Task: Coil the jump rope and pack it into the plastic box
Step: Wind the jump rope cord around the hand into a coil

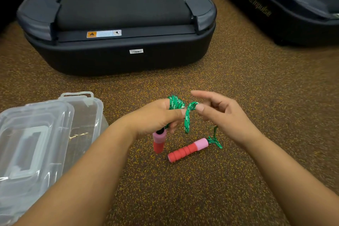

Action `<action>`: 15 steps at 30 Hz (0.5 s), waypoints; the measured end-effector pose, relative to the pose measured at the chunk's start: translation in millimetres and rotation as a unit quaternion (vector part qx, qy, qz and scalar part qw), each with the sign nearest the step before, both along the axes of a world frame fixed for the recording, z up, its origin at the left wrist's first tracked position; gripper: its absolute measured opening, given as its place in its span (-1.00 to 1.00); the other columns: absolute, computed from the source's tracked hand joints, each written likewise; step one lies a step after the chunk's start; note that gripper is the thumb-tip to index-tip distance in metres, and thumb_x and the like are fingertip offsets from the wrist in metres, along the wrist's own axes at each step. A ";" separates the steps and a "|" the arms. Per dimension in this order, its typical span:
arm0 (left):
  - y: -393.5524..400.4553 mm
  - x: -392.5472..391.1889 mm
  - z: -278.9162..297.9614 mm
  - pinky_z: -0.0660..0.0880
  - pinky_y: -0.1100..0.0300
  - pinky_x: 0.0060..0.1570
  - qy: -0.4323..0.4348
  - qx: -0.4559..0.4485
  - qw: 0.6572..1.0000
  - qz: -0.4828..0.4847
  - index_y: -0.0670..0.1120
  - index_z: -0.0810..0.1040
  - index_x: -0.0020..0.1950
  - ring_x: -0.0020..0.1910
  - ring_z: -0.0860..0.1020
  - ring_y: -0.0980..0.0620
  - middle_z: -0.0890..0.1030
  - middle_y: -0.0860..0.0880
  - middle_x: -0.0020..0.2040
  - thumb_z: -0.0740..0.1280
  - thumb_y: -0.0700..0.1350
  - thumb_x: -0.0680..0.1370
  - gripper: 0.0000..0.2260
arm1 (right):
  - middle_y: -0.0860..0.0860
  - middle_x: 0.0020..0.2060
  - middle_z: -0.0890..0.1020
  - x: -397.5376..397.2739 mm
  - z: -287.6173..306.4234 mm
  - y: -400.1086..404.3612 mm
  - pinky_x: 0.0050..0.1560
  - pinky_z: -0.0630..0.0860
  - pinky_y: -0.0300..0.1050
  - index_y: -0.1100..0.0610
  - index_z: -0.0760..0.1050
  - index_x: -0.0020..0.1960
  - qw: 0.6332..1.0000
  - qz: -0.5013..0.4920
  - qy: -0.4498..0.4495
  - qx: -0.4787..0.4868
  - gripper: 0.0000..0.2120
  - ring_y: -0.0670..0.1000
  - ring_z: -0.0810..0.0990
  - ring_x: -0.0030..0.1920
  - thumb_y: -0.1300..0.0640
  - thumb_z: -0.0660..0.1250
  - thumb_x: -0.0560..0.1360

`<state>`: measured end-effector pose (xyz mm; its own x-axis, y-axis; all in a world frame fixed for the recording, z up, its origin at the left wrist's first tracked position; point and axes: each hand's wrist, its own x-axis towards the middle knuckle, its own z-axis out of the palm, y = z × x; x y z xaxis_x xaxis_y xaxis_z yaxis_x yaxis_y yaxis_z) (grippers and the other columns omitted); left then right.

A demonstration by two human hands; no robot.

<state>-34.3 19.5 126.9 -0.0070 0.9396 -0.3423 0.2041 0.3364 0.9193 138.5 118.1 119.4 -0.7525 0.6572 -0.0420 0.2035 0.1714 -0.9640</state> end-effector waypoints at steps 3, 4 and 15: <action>-0.1 1.6 2.4 0.42 0.13 -0.16 0.018 -0.007 1.000 -0.009 -0.12 0.44 -0.22 -0.39 0.44 0.04 0.45 -0.06 -0.37 0.21 -0.11 0.61 -0.79 | 0.07 -0.11 0.62 0.8 -0.4 0.8 0.02 0.46 -0.11 -0.21 0.62 0.05 0.993 0.019 -0.056 0.103 -0.73 -0.03 0.57 -0.07 -0.09 0.45 0.35; 0.4 2.3 2.7 0.41 0.11 -0.15 0.020 -0.012 1.000 -0.008 -0.12 0.46 -0.18 -0.38 0.44 0.04 0.46 -0.07 -0.35 0.21 -0.13 0.61 -0.82 | 0.03 -0.12 0.63 0.5 -0.7 1.1 0.00 0.47 -0.12 -0.18 0.64 -0.01 0.991 0.014 -0.049 0.120 -0.79 -0.02 0.57 -0.08 -0.08 0.47 0.34; 0.9 0.2 0.9 0.45 0.03 -0.11 -0.007 0.021 0.999 0.027 -0.06 0.53 -0.13 -0.35 0.44 0.01 0.44 0.02 -0.40 0.27 -0.10 0.58 -0.88 | -0.03 -0.48 0.62 -11.1 -7.9 4.4 -0.52 0.51 -0.28 0.09 0.35 0.10 0.917 -0.257 0.126 -0.279 -0.76 -0.12 0.53 -0.52 0.18 0.35 0.51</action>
<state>-34.1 20.4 127.8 -0.0543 0.9517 -0.3021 0.1744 0.3069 0.9356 127.4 122.6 111.5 -0.3823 0.8566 -0.3466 -0.1229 -0.4189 -0.8997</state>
